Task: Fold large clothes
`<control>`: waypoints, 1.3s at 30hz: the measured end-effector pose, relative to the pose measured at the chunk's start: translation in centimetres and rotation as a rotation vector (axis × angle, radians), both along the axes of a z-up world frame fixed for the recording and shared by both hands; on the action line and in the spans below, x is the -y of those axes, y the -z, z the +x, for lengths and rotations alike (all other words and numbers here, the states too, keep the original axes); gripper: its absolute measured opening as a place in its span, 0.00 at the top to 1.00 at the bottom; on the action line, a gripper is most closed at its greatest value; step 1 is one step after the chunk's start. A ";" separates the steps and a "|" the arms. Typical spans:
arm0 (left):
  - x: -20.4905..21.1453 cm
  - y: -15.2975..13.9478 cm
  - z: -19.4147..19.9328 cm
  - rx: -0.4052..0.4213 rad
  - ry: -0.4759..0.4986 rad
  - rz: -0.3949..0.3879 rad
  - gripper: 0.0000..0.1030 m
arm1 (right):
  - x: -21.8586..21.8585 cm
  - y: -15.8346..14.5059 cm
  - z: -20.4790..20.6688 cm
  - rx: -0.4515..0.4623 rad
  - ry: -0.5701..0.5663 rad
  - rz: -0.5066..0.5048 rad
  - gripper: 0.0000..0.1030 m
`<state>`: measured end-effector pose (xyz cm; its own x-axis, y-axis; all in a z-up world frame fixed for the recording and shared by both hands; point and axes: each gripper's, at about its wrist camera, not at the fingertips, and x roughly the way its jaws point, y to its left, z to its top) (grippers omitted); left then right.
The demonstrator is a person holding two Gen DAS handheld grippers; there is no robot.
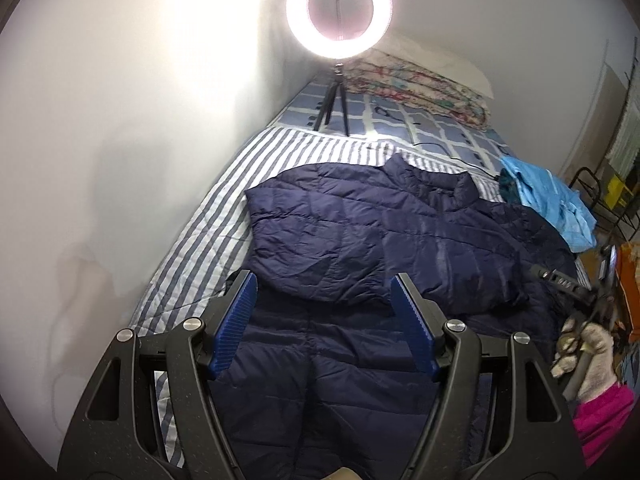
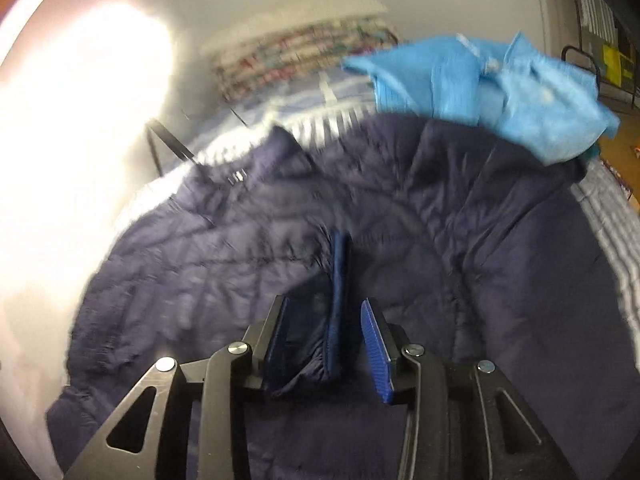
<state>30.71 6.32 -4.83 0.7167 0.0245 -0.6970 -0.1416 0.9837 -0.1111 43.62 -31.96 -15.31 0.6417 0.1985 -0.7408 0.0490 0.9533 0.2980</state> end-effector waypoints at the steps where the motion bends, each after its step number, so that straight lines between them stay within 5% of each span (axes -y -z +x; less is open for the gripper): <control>1: 0.4 -0.2 -0.1 0.007 0.012 -0.005 0.30 | 0.2 -0.7 -0.4 0.011 -0.001 0.003 0.61; 16: 10.4 -1.3 -2.9 0.076 0.292 -0.033 0.31 | 7.5 -11.3 -16.7 0.151 0.045 0.009 0.59; 21: 15.7 -0.9 -4.5 0.071 0.422 -0.043 0.40 | 9.6 -13.6 -22.2 0.187 0.078 -0.034 0.56; 27: 23.5 0.2 -7.6 0.064 0.611 -0.043 0.44 | 13.1 -14.7 -28.2 0.223 0.171 -0.076 0.51; 31: 28.9 1.1 -10.5 0.054 0.743 -0.051 0.44 | 15.8 -14.6 -32.1 0.238 0.252 -0.147 0.36; 39: 36.9 2.5 -14.5 0.002 0.925 -0.104 0.44 | 21.3 -14.2 -38.5 0.244 0.458 -0.252 0.26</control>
